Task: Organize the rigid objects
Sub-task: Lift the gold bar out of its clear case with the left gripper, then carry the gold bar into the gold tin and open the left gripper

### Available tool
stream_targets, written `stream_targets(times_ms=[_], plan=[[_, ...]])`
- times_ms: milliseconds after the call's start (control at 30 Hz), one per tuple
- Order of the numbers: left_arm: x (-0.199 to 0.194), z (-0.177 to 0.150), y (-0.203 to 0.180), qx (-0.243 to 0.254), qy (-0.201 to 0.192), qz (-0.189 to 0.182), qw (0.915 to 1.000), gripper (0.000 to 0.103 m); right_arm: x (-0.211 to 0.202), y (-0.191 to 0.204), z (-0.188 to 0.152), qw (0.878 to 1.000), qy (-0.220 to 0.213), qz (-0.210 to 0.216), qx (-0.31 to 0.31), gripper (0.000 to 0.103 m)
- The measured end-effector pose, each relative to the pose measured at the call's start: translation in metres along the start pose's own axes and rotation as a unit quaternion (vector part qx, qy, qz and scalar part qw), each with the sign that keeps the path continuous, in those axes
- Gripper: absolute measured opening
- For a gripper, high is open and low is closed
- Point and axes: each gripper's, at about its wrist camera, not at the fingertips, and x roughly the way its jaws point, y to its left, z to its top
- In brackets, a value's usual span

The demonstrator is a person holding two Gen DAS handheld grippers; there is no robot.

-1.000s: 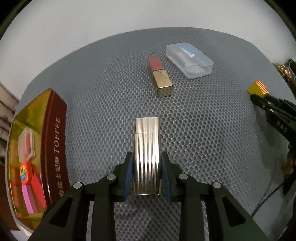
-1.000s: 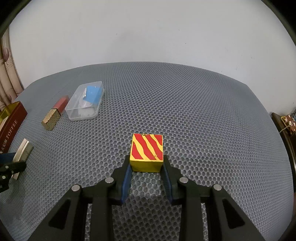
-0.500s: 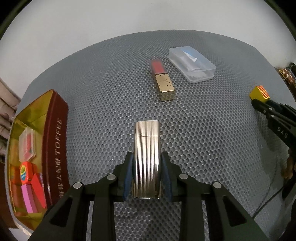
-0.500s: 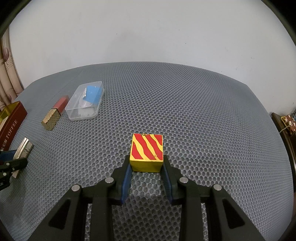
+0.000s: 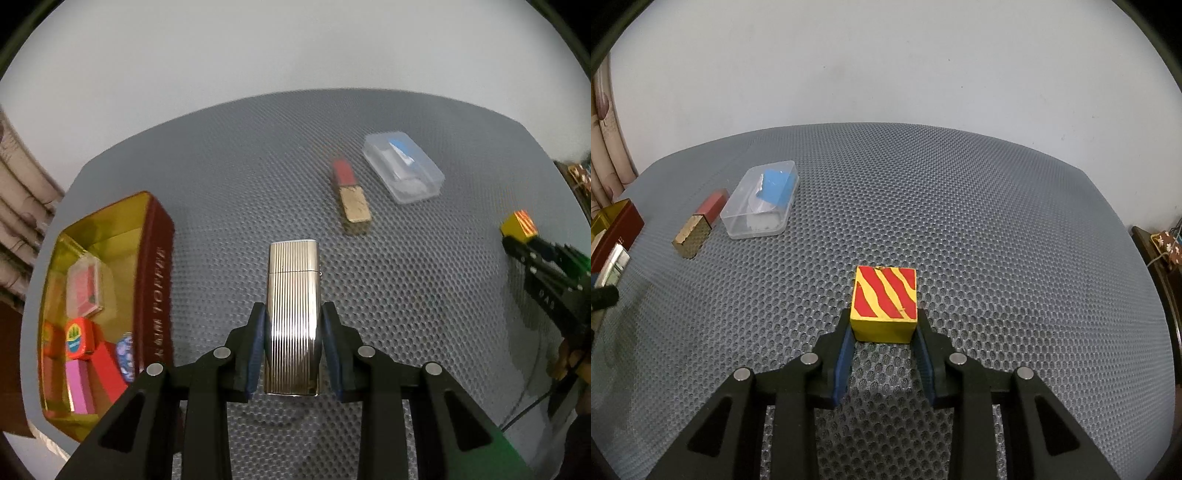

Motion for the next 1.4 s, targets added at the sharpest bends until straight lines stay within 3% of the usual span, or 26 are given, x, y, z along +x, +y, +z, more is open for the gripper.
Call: stream_targets(times_ms=[467,833,1067,1233,1400], plan=[[-0.011,0.017,0.069,-0.081,0.001,0.022,0.9965,0.027,0.002,0.001,0.000,1.000,0.000,-0.001,-0.001,0.031],[-0.014,0.021,0.149,-0.160,0.019,0.039,0.9862,0.027,-0.002,-0.007,0.000,1.000,0.000,0.001,0.001,0.031],[0.007,0.024,0.186,-0.198,0.039,0.039,0.9787,0.027,-0.001,-0.009,0.000,1.000,0.000,0.000,0.000,0.031],[0.029,0.031,0.188,-0.177,0.052,0.046,0.9818,0.027,0.000,-0.010,0.001,1.000,0.000,0.000,0.000,0.031],[0.051,0.037,0.193,-0.186,0.070,0.043,0.9791,0.027,0.000,-0.010,0.001,1.000,0.000,0.000,0.001,0.031]])
